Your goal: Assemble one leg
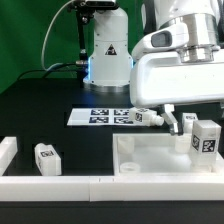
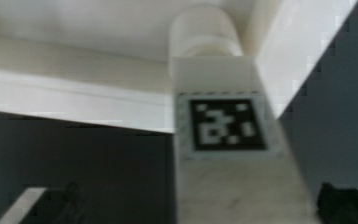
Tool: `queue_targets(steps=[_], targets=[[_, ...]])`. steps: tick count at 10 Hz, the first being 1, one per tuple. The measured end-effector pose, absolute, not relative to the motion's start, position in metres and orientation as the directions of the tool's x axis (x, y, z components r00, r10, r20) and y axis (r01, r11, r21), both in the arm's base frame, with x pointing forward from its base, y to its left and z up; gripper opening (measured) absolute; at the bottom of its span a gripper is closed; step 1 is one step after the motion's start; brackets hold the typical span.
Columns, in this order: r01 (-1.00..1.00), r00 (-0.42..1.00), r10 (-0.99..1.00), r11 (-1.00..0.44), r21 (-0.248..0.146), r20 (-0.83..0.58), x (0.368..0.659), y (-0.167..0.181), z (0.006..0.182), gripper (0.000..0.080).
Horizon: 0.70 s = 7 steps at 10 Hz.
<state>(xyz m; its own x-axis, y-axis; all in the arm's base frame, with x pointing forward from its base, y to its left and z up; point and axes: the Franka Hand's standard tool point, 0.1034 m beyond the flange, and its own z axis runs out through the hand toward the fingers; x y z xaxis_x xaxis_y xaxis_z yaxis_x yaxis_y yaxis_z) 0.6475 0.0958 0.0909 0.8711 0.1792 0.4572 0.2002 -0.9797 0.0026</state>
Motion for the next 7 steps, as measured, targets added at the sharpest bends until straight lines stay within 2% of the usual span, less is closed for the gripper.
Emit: queue_targets(steps=[2, 4, 5, 7], targets=[[0.189, 0.946, 0.166, -0.981, -0.055, 0.280, 0.646, 0.100, 0.080, 0.0649], [0.106, 0.991, 0.096, -0.988, -0.111, 0.093, 0.642, 0.113, 0.077, 0.0649], [0.090, 0.994, 0.082, -0.989, -0.118, 0.072, 0.647, 0.119, 0.077, 0.0649], [0.073, 0.991, 0.087, -0.988, -0.133, -0.105, 0.641, 0.127, 0.077, 0.0649]])
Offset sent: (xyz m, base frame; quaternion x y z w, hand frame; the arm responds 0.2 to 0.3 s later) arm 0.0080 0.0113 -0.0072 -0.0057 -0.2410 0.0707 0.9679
